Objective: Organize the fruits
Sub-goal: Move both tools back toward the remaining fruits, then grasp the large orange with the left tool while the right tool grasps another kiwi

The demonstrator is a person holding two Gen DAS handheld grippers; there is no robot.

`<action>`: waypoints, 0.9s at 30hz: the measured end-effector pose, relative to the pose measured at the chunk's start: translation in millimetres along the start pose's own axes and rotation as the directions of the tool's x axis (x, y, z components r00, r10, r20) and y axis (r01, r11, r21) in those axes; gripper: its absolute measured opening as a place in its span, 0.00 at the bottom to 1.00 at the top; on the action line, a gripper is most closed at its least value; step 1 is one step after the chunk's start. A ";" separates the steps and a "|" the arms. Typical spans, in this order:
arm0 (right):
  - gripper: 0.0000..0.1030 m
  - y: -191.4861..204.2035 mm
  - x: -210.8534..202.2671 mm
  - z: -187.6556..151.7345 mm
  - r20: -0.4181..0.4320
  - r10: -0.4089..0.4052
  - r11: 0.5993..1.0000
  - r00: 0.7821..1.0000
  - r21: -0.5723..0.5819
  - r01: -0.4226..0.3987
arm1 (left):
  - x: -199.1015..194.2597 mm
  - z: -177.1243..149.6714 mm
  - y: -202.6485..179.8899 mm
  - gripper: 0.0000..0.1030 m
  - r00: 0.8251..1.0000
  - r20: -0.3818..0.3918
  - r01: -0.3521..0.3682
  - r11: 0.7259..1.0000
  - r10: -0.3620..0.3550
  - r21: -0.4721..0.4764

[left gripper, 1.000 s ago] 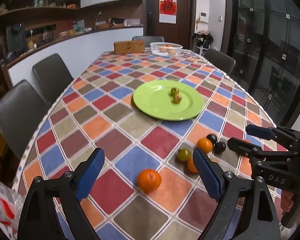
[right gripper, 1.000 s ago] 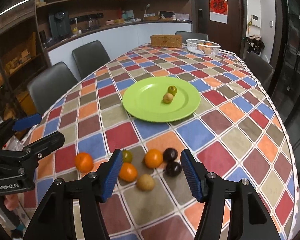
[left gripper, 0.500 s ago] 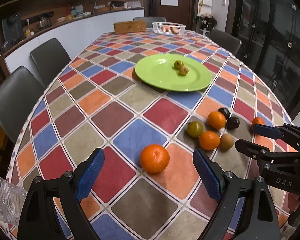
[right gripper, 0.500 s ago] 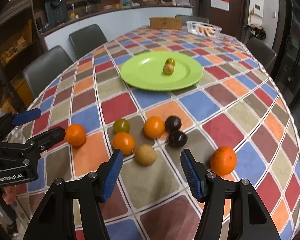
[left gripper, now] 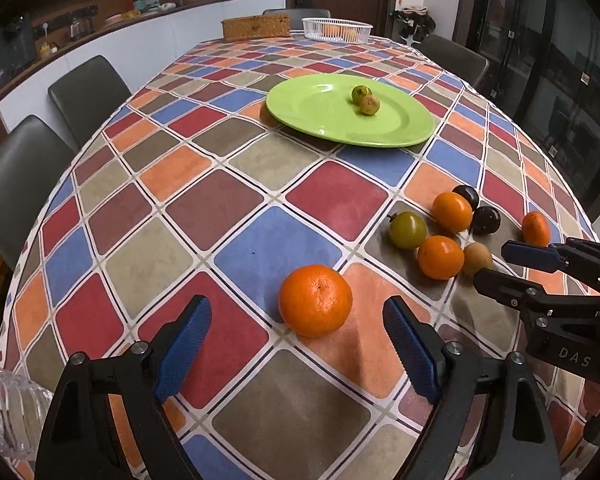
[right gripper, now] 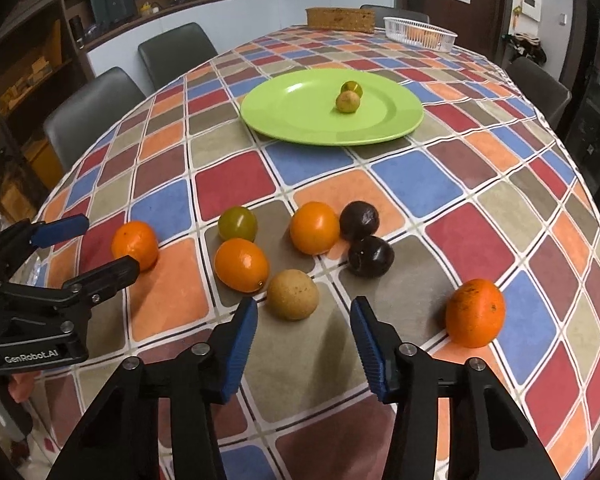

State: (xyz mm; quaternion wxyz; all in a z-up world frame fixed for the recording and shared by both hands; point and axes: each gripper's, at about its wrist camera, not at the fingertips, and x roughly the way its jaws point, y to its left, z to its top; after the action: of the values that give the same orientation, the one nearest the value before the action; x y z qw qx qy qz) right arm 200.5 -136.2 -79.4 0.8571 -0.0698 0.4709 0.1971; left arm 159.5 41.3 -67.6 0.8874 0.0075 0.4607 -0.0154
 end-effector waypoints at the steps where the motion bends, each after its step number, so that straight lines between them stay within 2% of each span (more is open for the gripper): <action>1: 0.46 0.6 1.7 0.0 -0.003 0.000 1.000 1.000 -0.005 0.000 | 0.8 0.2 0.1 0.79 1.000 -0.002 0.001 1.000 -0.001 0.001; 3: 0.41 0.9 4.5 0.4 -0.010 0.006 1.000 1.000 -0.008 -0.006 | 3.2 1.1 0.8 0.73 1.000 -0.003 0.008 1.000 -0.008 0.000; 5: 0.40 0.9 7.3 1.6 -0.016 0.015 1.000 1.000 -0.011 -0.015 | 5.4 2.0 0.9 0.70 1.000 -0.005 0.016 1.000 -0.016 0.000; 8: 0.39 2.4 10.5 2.9 -0.018 0.016 1.000 1.000 -0.019 -0.016 | 8.8 2.9 1.4 0.61 0.999 -0.013 0.035 0.999 -0.035 -0.006; 12: 0.30 1.6 14.6 3.2 -0.028 0.031 0.999 0.999 -0.020 -0.032 | 12.6 3.7 0.3 0.51 0.998 -0.023 0.053 0.999 -0.053 -0.011; 16: 0.30 1.7 14.4 2.6 -0.025 0.036 0.999 0.999 -0.016 -0.037 | 13.1 4.2 -0.8 0.39 0.997 -0.022 0.070 0.998 -0.070 -0.007; 27: 0.30 -1.1 2.8 -0.1 0.004 0.047 0.999 0.999 -0.001 -0.047 | 2.1 3.1 -7.6 0.39 0.997 -0.002 0.075 0.997 -0.075 0.009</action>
State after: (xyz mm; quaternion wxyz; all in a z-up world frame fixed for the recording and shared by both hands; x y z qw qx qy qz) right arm 202.2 -136.4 -81.8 0.8532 -0.0587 0.4703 0.2176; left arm 163.0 33.6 -67.5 0.8859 -0.0056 0.4611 -0.0507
